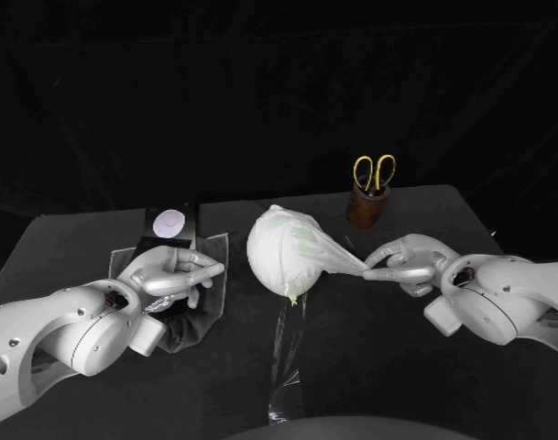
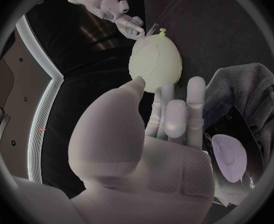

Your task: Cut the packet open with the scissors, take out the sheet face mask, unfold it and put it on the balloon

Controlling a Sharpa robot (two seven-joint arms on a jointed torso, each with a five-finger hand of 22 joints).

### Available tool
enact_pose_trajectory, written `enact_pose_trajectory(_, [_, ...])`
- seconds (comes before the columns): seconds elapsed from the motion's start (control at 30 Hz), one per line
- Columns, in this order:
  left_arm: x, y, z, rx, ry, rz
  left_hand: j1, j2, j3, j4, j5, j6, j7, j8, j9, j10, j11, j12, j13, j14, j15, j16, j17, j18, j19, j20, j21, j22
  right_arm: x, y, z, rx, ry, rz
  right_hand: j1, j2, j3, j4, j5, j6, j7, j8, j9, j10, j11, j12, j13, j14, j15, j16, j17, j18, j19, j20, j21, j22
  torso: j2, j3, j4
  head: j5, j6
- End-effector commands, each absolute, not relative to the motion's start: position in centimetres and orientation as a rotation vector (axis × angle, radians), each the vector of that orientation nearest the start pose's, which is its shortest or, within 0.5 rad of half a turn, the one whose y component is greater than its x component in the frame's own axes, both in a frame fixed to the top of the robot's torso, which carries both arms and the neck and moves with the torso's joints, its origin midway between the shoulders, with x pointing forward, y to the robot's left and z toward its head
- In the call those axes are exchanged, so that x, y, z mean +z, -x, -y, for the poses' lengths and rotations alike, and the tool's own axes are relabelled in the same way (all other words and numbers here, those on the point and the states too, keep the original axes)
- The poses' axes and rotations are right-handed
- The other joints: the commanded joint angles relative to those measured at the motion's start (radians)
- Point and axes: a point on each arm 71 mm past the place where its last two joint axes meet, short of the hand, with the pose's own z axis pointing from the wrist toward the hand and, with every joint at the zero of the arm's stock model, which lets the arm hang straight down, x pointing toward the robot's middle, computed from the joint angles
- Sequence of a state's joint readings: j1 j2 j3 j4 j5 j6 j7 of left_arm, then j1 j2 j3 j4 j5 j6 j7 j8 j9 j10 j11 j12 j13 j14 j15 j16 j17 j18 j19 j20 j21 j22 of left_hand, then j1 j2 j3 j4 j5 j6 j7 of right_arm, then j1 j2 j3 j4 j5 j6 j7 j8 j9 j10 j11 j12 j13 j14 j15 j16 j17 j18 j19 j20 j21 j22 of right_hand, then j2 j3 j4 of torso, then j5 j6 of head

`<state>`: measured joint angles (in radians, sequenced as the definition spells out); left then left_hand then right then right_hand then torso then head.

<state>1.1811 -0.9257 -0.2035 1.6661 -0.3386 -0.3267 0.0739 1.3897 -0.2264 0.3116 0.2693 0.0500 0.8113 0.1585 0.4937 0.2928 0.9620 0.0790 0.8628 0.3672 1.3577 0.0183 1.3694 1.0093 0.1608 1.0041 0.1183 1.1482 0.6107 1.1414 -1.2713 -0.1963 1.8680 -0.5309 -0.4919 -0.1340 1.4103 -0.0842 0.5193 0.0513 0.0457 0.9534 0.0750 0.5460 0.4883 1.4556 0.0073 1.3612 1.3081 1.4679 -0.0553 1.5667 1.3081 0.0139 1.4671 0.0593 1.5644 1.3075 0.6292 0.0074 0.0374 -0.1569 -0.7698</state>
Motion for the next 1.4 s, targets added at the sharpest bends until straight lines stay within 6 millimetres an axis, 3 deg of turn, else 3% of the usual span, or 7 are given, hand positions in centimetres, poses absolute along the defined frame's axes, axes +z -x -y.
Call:
enact_pose_trajectory(0.03, [-24.9, -42.6, -20.5, -1.210, 0.918, -1.953, 0.010, 0.003, -0.004, 0.001, -0.001, 0.009, 0.000, 0.003, -0.001, 0.005, 0.002, 0.003, 0.001, 0.006, -0.004, 0.003, 0.001, 0.007, 0.001, -0.004, -0.002, 0.001, -24.9, -37.2, 31.6, 0.693, -1.024, -1.924, -0.010, 0.003, 0.005, 0.001, 0.003, 0.005, 0.002, 0.003, 0.001, 0.011, -0.006, 0.000, 0.115, 0.103, -0.002, 0.004, 0.263, -0.014, 0.104, -0.007, 0.006, 0.263, 0.000, 0.0007, 0.0000, -0.002, 0.001])
enact_pose_trajectory(0.43, [-24.9, -42.5, -20.4, -1.214, 0.917, -1.954, 0.010, 0.003, -0.004, 0.001, -0.001, 0.009, 0.000, 0.003, -0.001, 0.005, 0.002, 0.003, 0.001, 0.006, -0.004, 0.003, 0.001, 0.007, 0.001, -0.004, -0.002, 0.001, -26.4, -38.1, 29.1, 0.744, -1.023, -1.984, -0.028, -0.009, 0.012, -0.004, 0.003, -0.009, 0.005, 0.000, -0.001, -0.014, -0.003, -0.048, 0.084, 0.103, 0.000, 0.004, 0.263, -0.014, 0.104, -0.007, 0.006, 0.263, 0.001, -0.0008, -0.0002, -0.001, 0.001])
enact_pose_trajectory(0.47, [-24.9, -42.5, -20.4, -1.214, 0.917, -1.954, 0.010, 0.003, -0.004, 0.001, -0.001, 0.009, 0.000, 0.003, -0.001, 0.005, 0.002, 0.003, 0.001, 0.006, -0.004, 0.003, 0.001, 0.007, 0.001, -0.004, -0.002, 0.001, -26.5, -38.1, 29.0, 0.747, -1.023, -1.984, -0.041, -0.021, 0.004, -0.001, 0.000, -0.022, 0.007, -0.009, -0.005, -0.040, 0.000, -0.092, 0.055, 0.103, 0.001, 0.004, 0.263, -0.013, 0.102, -0.006, 0.004, 0.262, 0.000, -0.0009, -0.0002, -0.001, 0.001])
enact_pose_trajectory(0.53, [-24.9, -42.5, -20.4, -1.214, 0.916, -1.955, 0.010, 0.003, -0.004, 0.001, -0.001, 0.009, 0.000, 0.003, -0.001, 0.005, 0.002, 0.003, 0.001, 0.006, -0.004, 0.003, 0.001, 0.007, 0.001, -0.004, -0.002, 0.001, -26.6, -38.1, 28.9, 0.750, -1.025, -1.984, -0.103, -0.066, -0.035, 0.028, 0.001, -0.093, 0.039, -0.061, -0.030, -0.094, 0.022, -0.174, 0.002, 0.100, 0.015, -0.002, 0.253, -0.006, 0.088, 0.000, -0.023, 0.253, 0.000, -0.0004, 0.0006, -0.001, 0.000])
enact_pose_trajectory(0.7, [-24.9, -42.5, -20.4, -1.214, 0.917, -1.954, 0.010, 0.003, -0.004, 0.001, -0.001, 0.009, 0.000, 0.003, -0.001, 0.005, 0.002, 0.003, 0.001, 0.006, -0.004, 0.003, 0.001, 0.007, 0.001, -0.004, -0.002, 0.001, -26.7, -38.3, 28.8, 0.741, -1.033, -1.971, -0.124, -0.099, -0.083, 0.037, 0.003, -0.197, 0.087, -0.155, -0.076, -0.164, 0.067, -0.261, -0.056, 0.088, 0.057, -0.021, 0.226, -0.001, 0.075, 0.032, -0.048, 0.244, 0.000, 0.0003, 0.0001, 0.001, 0.000])
enact_pose_trajectory(1.07, [-24.9, -42.5, -20.2, -1.198, 0.876, -1.961, 0.012, 0.002, -0.007, 0.001, -0.001, 0.010, -0.001, 0.004, -0.002, 0.007, 0.001, 0.005, 0.001, 0.007, -0.004, 0.005, 0.004, 0.007, 0.002, -0.005, -0.001, 0.004, -26.4, -38.4, 30.3, 0.673, -0.997, -1.901, -0.117, -0.098, -0.099, 0.036, 0.003, -0.209, 0.093, -0.170, -0.083, -0.179, 0.074, -0.272, -0.067, 0.085, 0.064, -0.025, 0.220, 0.001, 0.070, 0.041, -0.056, 0.242, -0.002, -0.0003, -0.0018, 0.001, 0.000])
enact_pose_trajectory(1.4, [-24.9, -42.5, -20.0, -1.170, 0.837, -1.956, 0.017, 0.004, -0.024, 0.007, -0.001, 0.026, -0.006, 0.012, -0.005, 0.022, -0.004, 0.018, 0.005, 0.014, -0.009, 0.010, 0.016, 0.005, 0.013, -0.008, 0.007, 0.019, -24.9, -36.8, 28.6, 0.772, -0.755, -1.754, -0.066, -0.040, -0.086, 0.026, 0.004, -0.098, 0.069, -0.145, -0.084, -0.131, 0.054, -0.200, -0.030, 0.100, 0.050, -0.001, 0.255, -0.010, 0.097, 0.043, -0.007, 0.259, -0.002, 0.0008, -0.0027, 0.005, 0.003])
